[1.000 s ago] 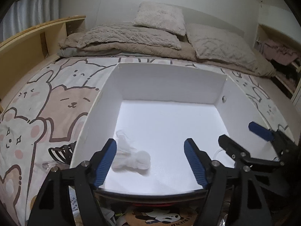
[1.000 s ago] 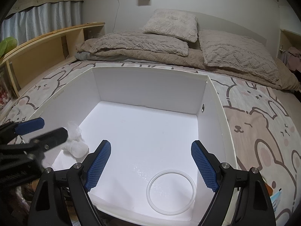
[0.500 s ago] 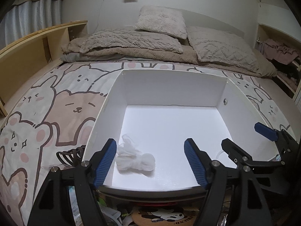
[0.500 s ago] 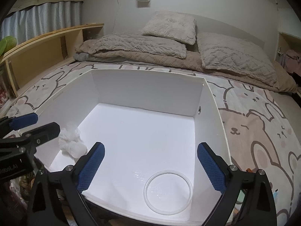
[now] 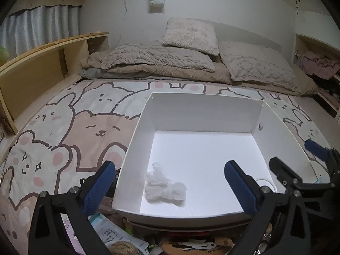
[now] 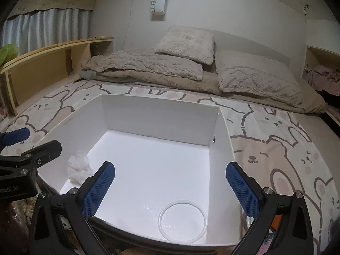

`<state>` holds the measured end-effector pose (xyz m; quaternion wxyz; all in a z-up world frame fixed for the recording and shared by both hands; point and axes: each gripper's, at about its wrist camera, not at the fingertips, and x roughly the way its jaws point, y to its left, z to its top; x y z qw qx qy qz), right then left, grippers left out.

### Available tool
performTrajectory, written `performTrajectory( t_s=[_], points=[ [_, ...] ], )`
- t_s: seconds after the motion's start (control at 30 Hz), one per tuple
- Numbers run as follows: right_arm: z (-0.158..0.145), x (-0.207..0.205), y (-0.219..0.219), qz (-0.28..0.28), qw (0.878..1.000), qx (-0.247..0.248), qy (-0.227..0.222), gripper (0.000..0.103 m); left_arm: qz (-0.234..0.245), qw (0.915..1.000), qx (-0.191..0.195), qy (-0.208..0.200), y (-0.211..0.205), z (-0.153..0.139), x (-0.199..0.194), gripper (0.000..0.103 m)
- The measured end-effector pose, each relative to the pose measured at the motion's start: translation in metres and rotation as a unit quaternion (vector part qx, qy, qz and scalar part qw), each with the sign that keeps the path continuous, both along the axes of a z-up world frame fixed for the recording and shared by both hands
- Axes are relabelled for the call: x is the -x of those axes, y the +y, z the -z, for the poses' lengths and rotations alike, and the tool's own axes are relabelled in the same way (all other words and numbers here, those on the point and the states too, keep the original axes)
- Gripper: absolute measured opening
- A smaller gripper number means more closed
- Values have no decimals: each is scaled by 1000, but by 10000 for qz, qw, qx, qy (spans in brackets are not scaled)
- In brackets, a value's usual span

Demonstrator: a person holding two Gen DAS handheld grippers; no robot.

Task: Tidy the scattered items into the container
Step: 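Raise both open grippers out of the box and pull back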

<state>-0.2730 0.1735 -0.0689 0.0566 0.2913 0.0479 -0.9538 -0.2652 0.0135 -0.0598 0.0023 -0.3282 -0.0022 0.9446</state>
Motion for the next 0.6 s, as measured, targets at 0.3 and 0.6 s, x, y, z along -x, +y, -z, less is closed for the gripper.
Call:
performTrajectory(
  t_s=[0.3,0.6],
  points=[
    [-16,-11,0,-37,9997,-79,220,103,2,9998,107,161,2,-10,-8,103],
    [-28,-19,7,34,9995,-37,323,103,39,9994,133,312,2,-23,-18,103]
  ],
)
